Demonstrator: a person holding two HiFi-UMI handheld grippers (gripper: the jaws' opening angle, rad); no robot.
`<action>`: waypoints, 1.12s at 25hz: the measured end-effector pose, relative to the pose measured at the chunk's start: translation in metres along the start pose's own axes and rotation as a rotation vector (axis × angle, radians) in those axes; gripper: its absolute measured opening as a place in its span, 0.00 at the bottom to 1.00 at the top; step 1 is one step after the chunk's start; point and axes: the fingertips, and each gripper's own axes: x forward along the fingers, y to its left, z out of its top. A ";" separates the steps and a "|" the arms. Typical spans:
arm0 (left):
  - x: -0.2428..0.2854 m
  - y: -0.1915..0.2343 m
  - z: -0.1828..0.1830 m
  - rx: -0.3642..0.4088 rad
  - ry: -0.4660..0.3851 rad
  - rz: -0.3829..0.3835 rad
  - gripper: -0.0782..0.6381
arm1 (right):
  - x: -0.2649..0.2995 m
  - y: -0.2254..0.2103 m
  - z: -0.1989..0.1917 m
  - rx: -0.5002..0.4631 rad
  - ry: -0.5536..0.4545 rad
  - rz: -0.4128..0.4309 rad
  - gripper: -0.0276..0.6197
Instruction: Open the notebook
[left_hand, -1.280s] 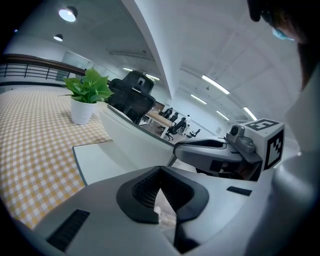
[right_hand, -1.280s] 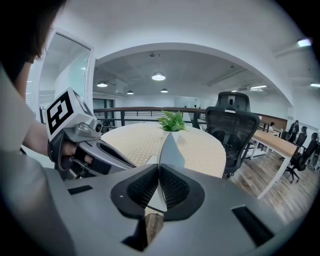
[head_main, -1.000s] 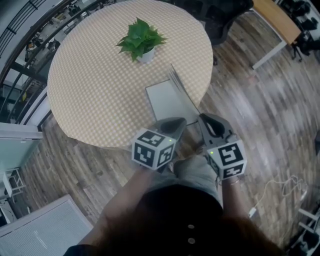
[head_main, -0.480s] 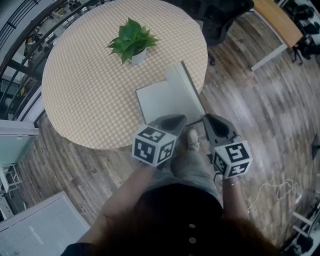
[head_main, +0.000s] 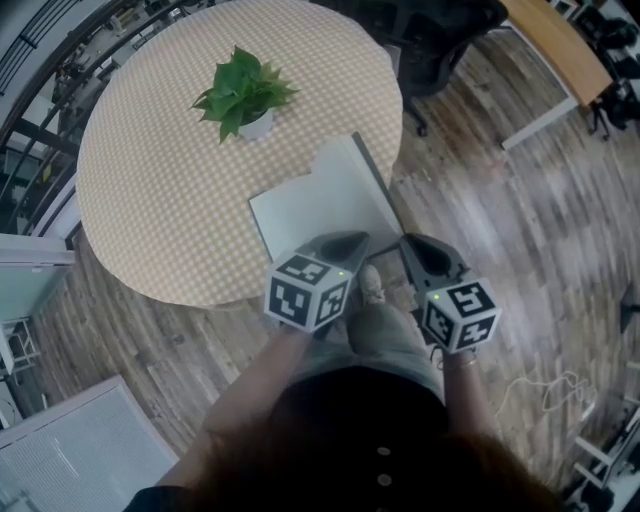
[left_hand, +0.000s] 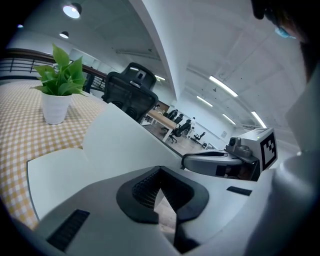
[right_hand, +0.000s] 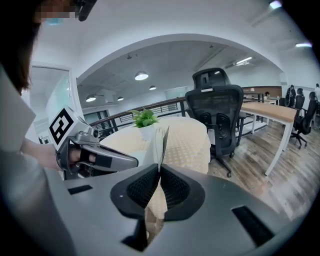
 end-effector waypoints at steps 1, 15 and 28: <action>0.004 0.000 0.001 -0.005 0.001 0.007 0.12 | 0.001 -0.005 -0.001 0.012 0.006 0.009 0.08; 0.045 0.023 0.000 -0.088 0.018 0.122 0.12 | 0.040 -0.057 -0.012 0.045 0.070 0.098 0.09; 0.074 0.035 -0.004 -0.141 0.048 0.178 0.12 | 0.072 -0.091 -0.039 0.053 0.192 0.160 0.10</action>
